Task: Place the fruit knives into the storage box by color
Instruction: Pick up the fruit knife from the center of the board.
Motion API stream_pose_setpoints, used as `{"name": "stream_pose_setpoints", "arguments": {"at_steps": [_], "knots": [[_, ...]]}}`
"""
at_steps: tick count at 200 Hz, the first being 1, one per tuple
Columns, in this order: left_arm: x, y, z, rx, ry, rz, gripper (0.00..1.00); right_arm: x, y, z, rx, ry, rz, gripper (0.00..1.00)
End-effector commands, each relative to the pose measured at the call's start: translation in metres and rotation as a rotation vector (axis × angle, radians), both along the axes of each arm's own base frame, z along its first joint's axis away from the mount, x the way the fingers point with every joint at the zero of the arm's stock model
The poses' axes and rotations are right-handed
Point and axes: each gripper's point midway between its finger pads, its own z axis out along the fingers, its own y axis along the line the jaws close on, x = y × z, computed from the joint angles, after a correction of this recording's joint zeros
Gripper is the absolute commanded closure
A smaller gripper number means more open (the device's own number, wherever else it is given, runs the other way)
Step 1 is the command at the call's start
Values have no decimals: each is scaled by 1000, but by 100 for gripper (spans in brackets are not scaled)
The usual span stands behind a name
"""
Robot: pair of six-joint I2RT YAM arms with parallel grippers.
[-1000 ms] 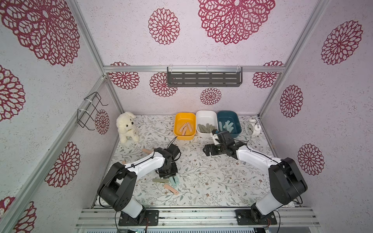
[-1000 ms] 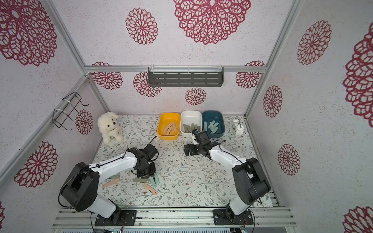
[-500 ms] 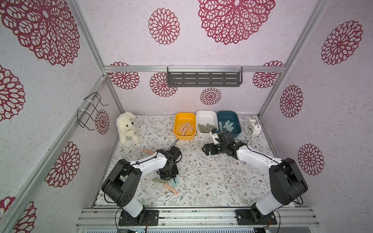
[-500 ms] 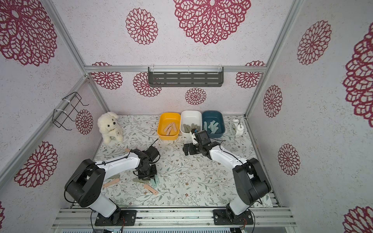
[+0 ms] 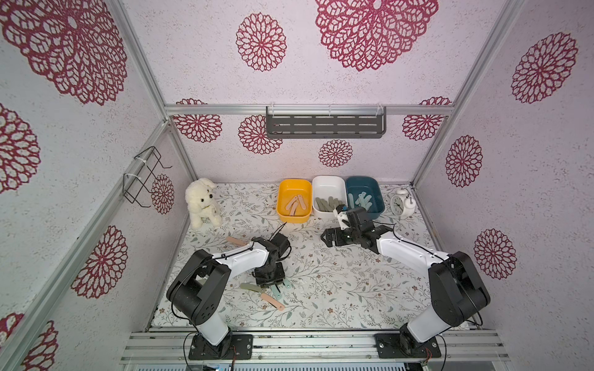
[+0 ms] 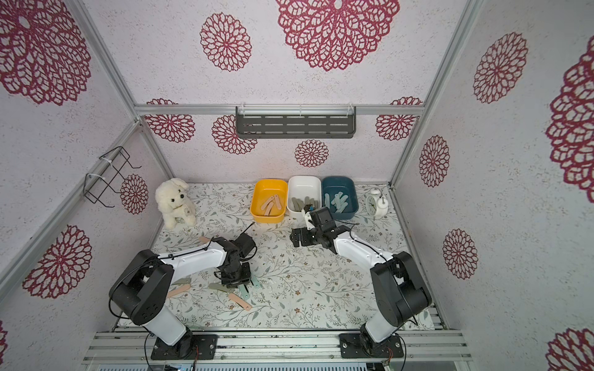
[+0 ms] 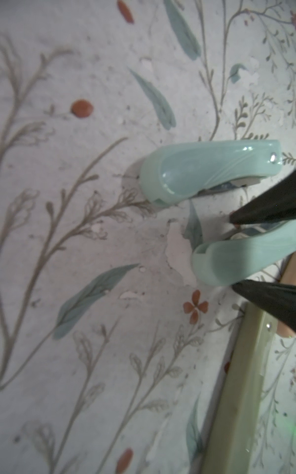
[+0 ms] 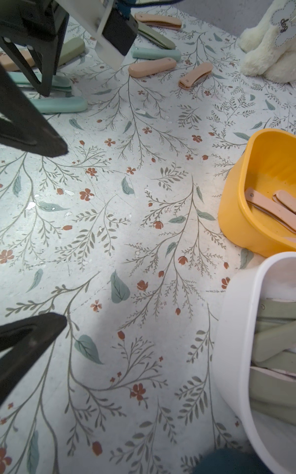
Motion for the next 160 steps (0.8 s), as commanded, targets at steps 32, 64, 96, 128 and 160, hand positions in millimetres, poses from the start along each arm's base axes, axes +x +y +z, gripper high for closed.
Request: {"name": "stream_pose_setpoints", "arguments": {"at_steps": [32, 64, 96, 128, 160], "knots": [[0, 0, -17, 18, 1, -26, 79, 8, 4, 18, 27, -32, -8, 1], [5, -2, -13, 17, -15, -29, 81, 9, 4, 17, 24, -30, -9, 1], [20, -8, 3, 12, -61, -49, 83, 5, 5, 17, 32, -17, -4, 1], [47, -19, 26, -15, -127, -52, 83, -6, 5, 15, 71, 6, -1, 1], [72, -32, 44, -78, -182, -14, 83, -23, 10, 20, 165, -3, -8, 1]]}}
